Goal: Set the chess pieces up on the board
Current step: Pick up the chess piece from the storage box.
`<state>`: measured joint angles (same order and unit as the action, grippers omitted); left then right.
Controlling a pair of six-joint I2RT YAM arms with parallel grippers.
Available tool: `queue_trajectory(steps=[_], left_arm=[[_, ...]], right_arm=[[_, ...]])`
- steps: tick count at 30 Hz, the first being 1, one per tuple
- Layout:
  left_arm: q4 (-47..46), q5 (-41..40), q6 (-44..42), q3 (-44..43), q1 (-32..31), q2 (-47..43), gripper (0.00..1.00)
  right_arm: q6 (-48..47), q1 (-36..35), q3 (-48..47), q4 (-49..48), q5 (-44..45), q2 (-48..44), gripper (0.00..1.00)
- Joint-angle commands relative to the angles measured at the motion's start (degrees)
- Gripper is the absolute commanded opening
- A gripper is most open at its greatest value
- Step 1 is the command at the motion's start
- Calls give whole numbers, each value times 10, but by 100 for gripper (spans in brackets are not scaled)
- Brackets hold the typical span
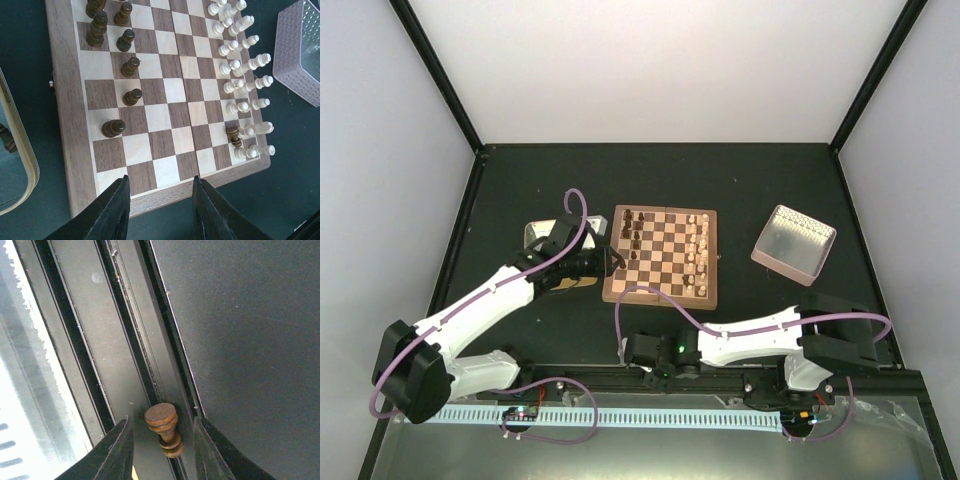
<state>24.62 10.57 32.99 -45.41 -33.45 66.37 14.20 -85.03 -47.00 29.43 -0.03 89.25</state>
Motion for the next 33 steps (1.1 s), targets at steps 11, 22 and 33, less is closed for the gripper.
queue_trajectory(steps=[11,22,33], left_arm=[[16,-18,-4,-11,-1,-9,36],[28,-28,-6,-13,1,-18,36],[14,-57,27,13,3,-44,37]], right_arm=[[-5,-10,-16,19,66,32,27],[13,-13,-28,43,100,29,9],[104,72,-2,-17,101,-80,7]])
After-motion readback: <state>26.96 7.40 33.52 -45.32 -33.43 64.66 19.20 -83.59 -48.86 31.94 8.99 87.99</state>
